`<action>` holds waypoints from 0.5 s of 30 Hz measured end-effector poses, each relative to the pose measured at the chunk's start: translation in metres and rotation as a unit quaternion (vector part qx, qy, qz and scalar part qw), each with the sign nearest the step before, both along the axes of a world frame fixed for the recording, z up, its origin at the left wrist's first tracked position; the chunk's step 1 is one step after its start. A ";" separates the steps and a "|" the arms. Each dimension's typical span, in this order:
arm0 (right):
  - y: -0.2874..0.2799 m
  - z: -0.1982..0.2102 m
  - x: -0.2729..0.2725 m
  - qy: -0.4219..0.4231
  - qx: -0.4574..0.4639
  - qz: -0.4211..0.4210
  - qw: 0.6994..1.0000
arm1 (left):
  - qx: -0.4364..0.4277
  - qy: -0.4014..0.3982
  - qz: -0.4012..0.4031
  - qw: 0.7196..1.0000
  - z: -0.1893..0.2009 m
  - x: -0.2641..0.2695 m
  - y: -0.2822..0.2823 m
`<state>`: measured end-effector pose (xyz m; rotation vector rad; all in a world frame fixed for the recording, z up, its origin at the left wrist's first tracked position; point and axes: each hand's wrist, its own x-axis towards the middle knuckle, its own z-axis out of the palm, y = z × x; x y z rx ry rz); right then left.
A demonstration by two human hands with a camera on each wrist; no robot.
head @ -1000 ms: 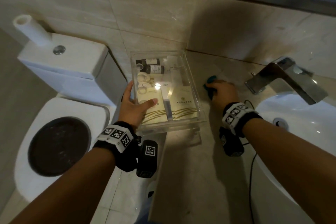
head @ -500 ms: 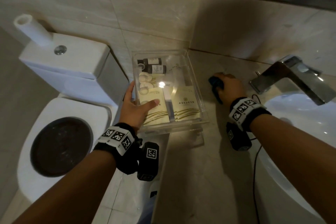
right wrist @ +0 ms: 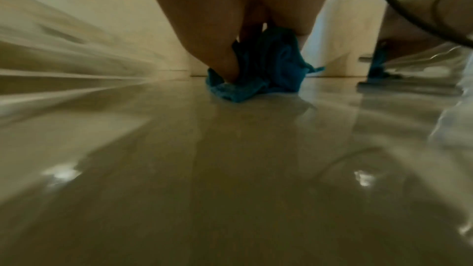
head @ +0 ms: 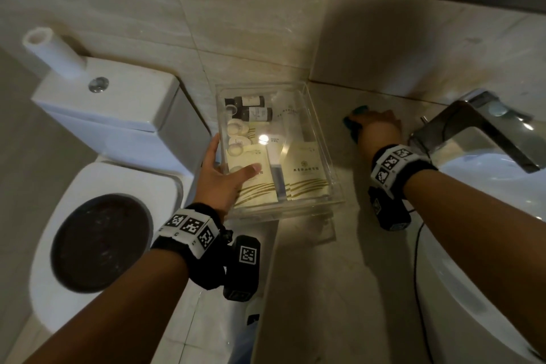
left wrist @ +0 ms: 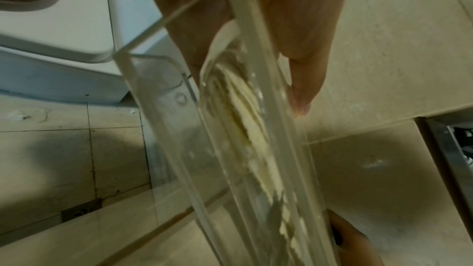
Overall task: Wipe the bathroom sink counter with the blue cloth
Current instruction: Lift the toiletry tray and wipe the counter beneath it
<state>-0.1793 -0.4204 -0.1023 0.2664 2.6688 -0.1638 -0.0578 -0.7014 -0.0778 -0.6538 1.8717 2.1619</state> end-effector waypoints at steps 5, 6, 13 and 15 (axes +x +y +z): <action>-0.005 -0.022 0.038 0.175 -0.124 0.203 0.956 | 0.004 0.007 0.001 1.000 0.000 0.002 0.000; 0.000 -0.025 0.029 0.162 -0.111 0.193 0.961 | 0.002 0.010 0.002 1.000 -0.001 0.002 0.000; -0.002 -0.005 -0.024 0.064 -0.046 -0.005 0.997 | -0.004 0.018 0.011 1.000 -0.007 0.007 -0.006; -0.021 -0.008 -0.008 0.094 -0.079 0.057 0.991 | -0.004 0.021 0.011 1.000 -0.006 0.008 -0.007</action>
